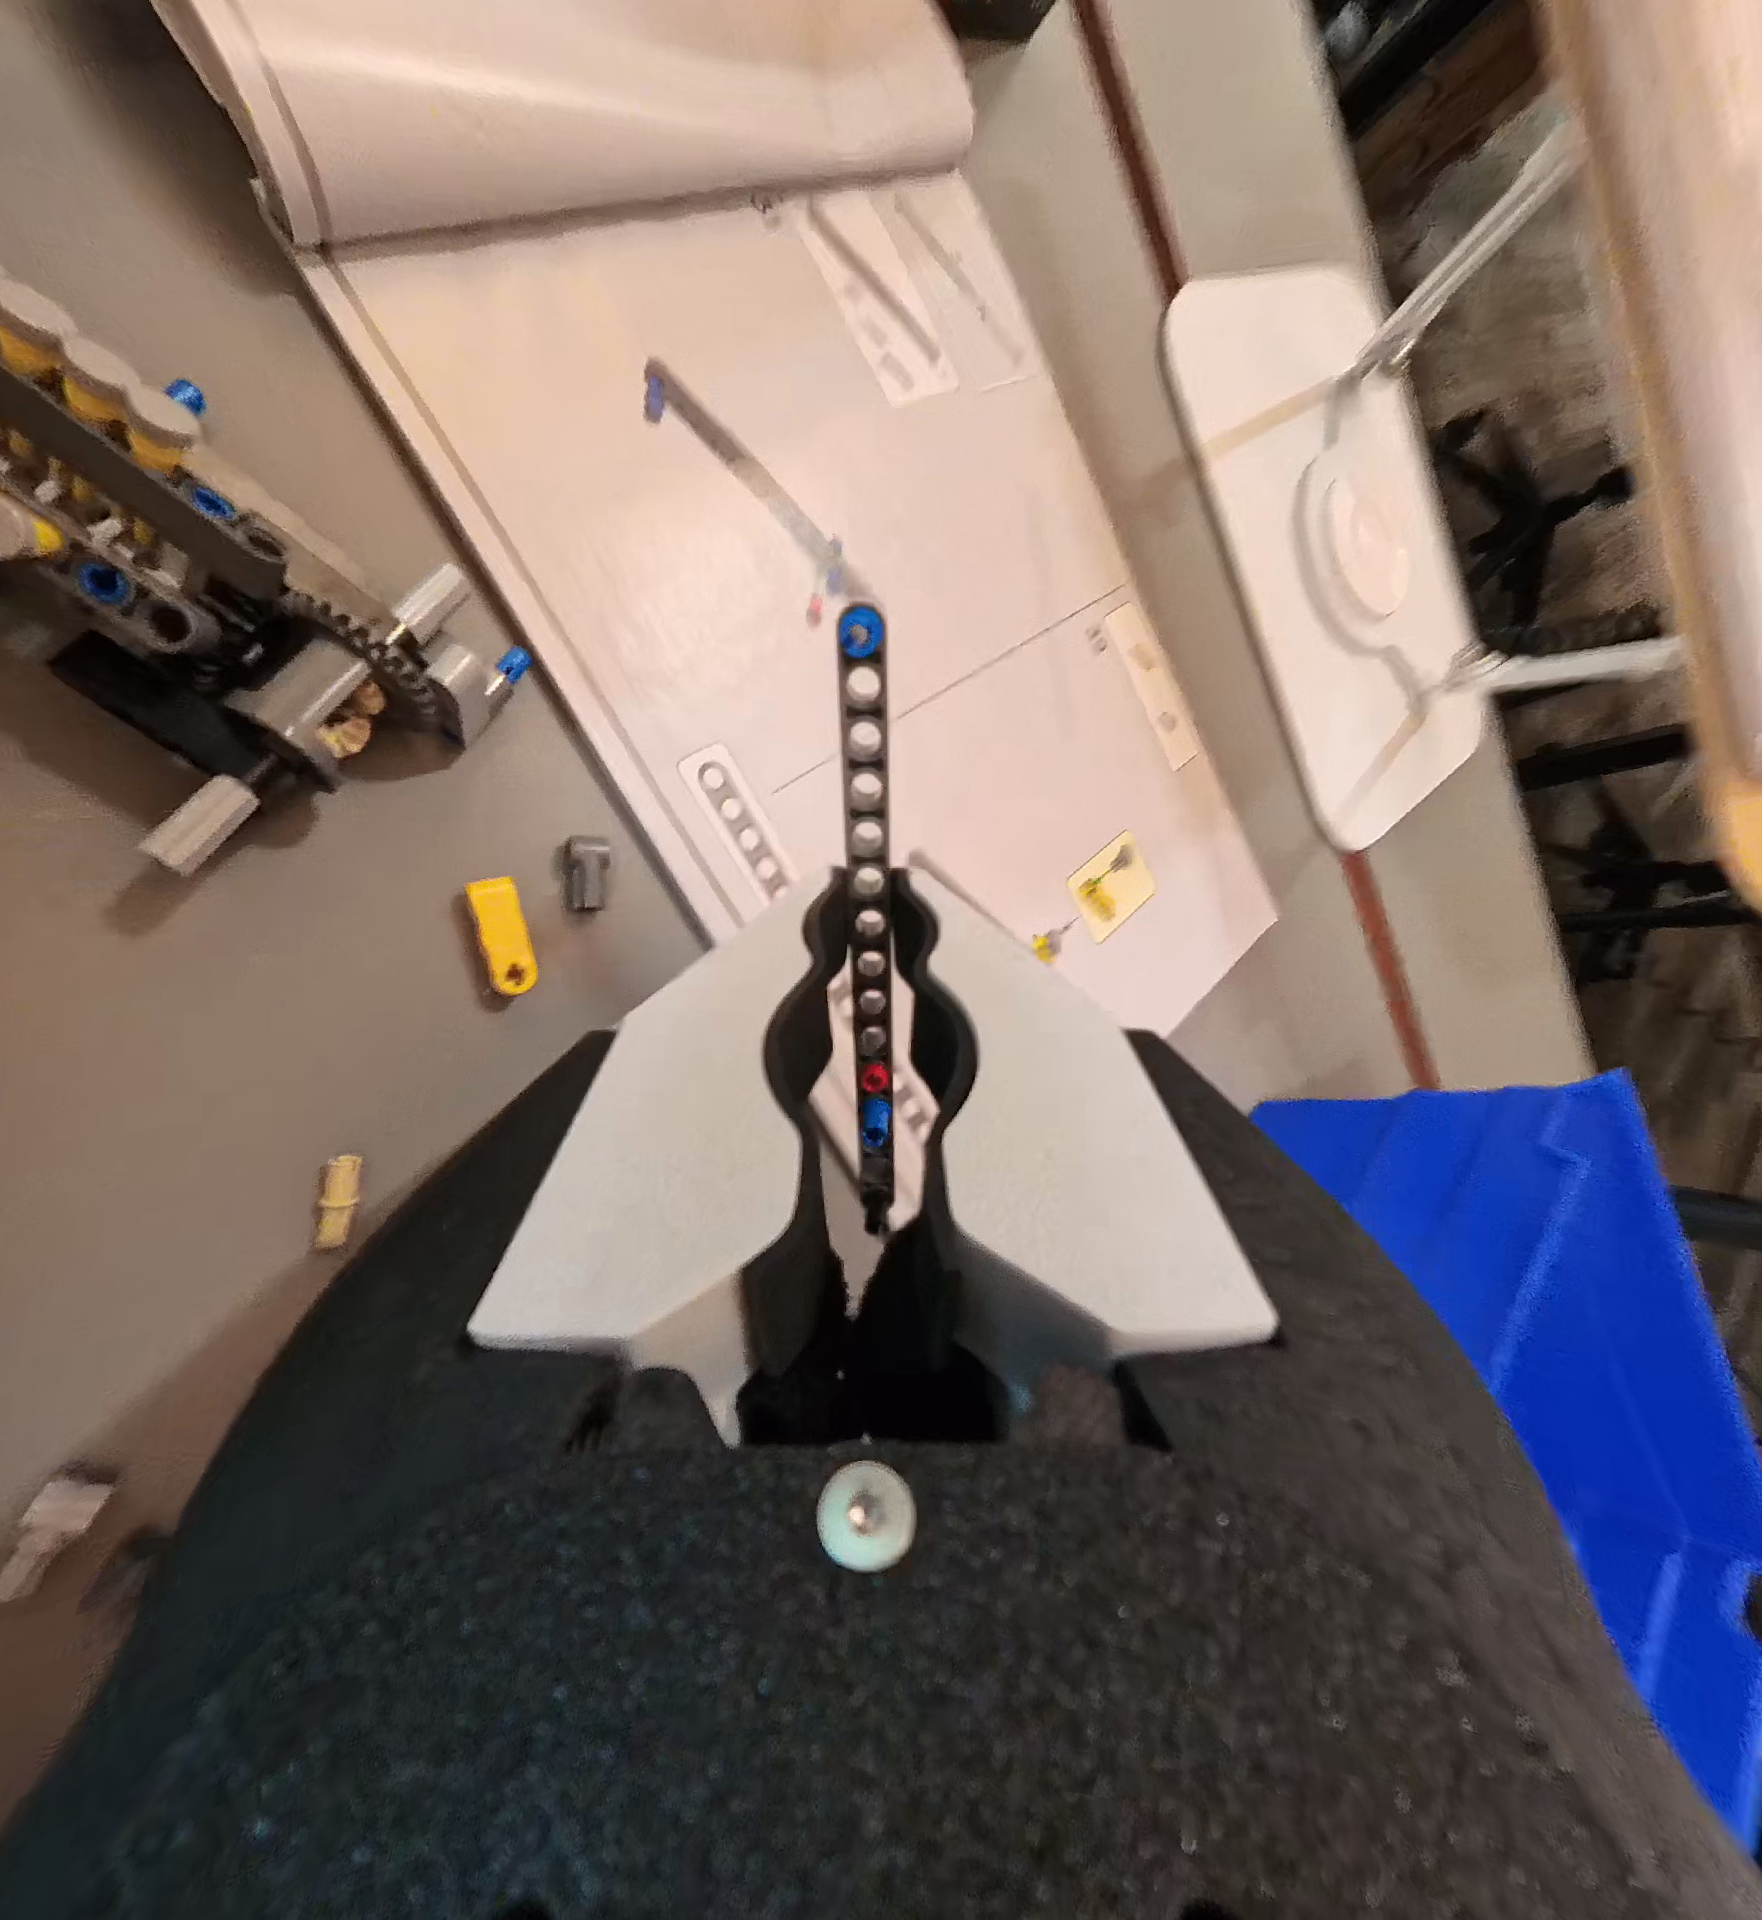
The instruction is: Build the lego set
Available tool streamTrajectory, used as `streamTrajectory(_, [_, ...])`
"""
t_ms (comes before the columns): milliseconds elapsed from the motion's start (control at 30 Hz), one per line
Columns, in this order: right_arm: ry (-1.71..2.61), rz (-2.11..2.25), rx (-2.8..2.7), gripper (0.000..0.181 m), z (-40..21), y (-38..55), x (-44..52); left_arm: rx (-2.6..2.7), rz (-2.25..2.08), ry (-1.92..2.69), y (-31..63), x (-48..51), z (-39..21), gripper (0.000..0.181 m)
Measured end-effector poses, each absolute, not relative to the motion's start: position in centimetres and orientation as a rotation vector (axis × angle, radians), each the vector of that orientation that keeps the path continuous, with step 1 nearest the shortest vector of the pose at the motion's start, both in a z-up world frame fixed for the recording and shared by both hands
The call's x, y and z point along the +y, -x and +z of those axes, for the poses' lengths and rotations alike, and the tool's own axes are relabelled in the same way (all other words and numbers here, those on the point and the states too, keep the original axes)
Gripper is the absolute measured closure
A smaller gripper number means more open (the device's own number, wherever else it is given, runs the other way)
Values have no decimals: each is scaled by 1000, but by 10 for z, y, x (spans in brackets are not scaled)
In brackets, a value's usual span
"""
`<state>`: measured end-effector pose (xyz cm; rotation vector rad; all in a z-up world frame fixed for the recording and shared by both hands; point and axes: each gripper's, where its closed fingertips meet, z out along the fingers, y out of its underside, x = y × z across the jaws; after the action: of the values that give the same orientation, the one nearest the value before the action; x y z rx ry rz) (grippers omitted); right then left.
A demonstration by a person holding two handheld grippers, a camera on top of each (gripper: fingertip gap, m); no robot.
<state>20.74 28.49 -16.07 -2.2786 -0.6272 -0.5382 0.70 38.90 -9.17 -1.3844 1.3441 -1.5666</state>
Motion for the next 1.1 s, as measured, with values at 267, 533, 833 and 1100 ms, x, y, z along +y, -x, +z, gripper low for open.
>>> streamTrajectory(267, [1723, -979, -922, 175, -89, -162, 309, 1422, -1394, 1313, -13, 374, -93, 173])
streamTrajectory(533, [1517, -964, -1092, 175, -79, -63, 323, 1467, -1360, 1200, -14, 328, -79, 152])
streamTrajectory(833, [1386, -1146, -1130, 175, -78, -46, 326, 1432, -1402, 1167, -6, 313, -62, 169])
streamTrajectory(1100, [1335, -1144, -1073, 175, -67, -44, 322, 1421, -1404, 1145, -1, 320, -54, 163])
